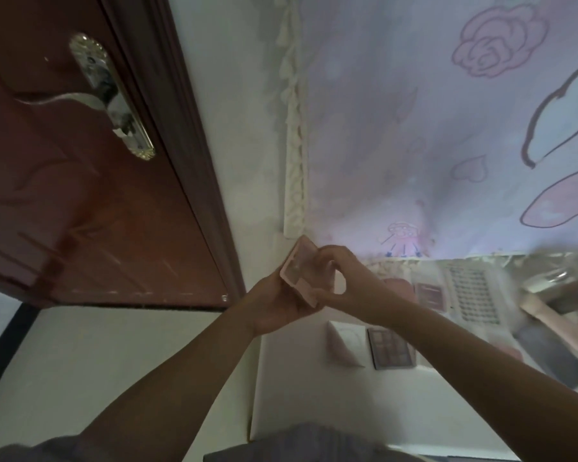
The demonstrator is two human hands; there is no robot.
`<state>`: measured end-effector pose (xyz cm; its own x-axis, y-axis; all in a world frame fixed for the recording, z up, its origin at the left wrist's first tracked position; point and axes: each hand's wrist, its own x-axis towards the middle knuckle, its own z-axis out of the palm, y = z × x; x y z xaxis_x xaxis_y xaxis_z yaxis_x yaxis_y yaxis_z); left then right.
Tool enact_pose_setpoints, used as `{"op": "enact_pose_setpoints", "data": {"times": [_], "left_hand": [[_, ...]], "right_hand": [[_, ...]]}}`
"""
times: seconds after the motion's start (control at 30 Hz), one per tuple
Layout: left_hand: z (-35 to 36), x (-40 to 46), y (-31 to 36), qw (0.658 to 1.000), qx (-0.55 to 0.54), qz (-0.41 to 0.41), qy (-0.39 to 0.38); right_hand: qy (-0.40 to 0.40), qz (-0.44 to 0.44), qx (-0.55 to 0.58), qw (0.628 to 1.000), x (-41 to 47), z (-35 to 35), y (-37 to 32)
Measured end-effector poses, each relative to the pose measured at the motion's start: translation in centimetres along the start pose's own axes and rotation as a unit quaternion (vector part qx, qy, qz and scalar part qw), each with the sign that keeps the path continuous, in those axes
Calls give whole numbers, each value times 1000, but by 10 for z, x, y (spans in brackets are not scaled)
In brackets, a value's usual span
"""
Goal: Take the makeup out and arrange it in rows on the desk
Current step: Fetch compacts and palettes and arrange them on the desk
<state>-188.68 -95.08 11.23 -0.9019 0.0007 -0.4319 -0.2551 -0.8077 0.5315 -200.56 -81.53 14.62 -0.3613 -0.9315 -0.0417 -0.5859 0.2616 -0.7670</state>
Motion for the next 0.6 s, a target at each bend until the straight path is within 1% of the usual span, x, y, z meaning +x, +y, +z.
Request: {"op": "enact_pose_setpoints", "data": {"times": [0.1, 0.17, 0.2, 0.27, 0.33, 0.37, 0.43, 0.5, 0.53, 0.6], "left_hand": [[-1, 1, 4, 1000, 3, -25, -11], [-3, 0, 5, 999, 2, -42, -22], [-6, 0, 4, 999, -2, -47, -26], [-10, -1, 3, 998, -23, -60, -21], [-14, -1, 2, 996, -57, -64, -7], [-16, 0, 1, 996, -72, -60, 4], [-21, 4, -2, 994, -82, -49, 51], [-27, 12, -5, 990, -64, -42, 119], [-30, 16, -7, 987, -48, -33, 150], [-35, 26, -8, 976, -26, -8, 214]], "right_hand": [[-48, 29, 41, 998, 7, -11, 2], [-58, 74, 116, 989, 13, -18, 3], [-49, 106, 176, 977, 17, -22, 3], [-16, 163, 293, 942, 26, -27, 9], [11, 206, 365, 908, 32, -26, 19], [19, 219, 372, 902, 34, -22, 25], [29, 237, 315, 919, 38, -12, 40], [53, 247, 223, 941, 45, 0, 54], [71, 252, 191, 946, 50, 4, 60], [102, 273, 165, 942, 62, 11, 73]]}}
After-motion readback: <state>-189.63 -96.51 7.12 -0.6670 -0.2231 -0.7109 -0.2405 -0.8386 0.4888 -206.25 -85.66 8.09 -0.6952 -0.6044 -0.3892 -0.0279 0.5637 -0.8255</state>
